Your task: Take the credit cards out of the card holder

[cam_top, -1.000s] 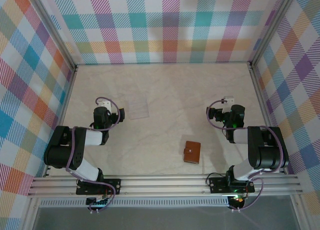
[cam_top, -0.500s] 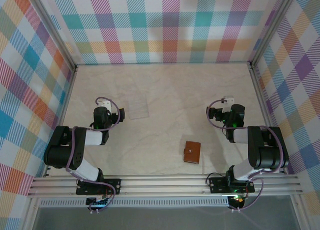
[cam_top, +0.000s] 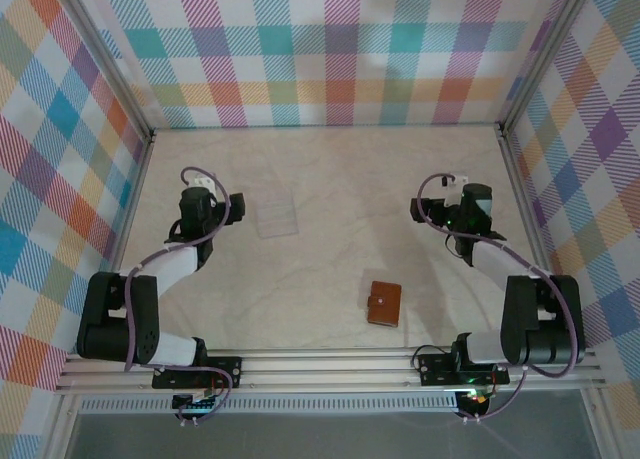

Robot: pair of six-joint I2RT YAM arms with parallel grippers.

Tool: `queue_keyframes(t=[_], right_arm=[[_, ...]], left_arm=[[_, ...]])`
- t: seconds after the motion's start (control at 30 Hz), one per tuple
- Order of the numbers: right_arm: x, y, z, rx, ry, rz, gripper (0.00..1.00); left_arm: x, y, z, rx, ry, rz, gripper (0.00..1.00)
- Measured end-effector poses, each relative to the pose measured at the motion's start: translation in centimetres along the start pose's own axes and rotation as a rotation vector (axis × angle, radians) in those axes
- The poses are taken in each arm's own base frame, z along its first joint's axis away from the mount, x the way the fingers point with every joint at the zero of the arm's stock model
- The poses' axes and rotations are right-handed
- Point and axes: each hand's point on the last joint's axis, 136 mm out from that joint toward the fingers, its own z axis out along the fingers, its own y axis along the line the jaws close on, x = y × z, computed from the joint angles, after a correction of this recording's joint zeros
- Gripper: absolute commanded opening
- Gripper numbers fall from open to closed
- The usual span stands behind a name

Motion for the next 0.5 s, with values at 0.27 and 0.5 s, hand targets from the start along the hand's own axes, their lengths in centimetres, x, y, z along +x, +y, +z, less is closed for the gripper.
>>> queue_keyframes(t=[0.27, 0.5], right_arm=[[-0.7, 3.0, -1.7, -0.031, 0.134, 0.072, 0.93], [-0.6, 6.1, -2.7, -0.074, 0.278, 0.150, 0.89]], left_arm=[[-1.5, -1.3, -0.7, 0.021, 0.140, -0.132, 0.94], [-2.7, -3.2, -0.5, 0.046, 0.290, -0.198, 0.88]])
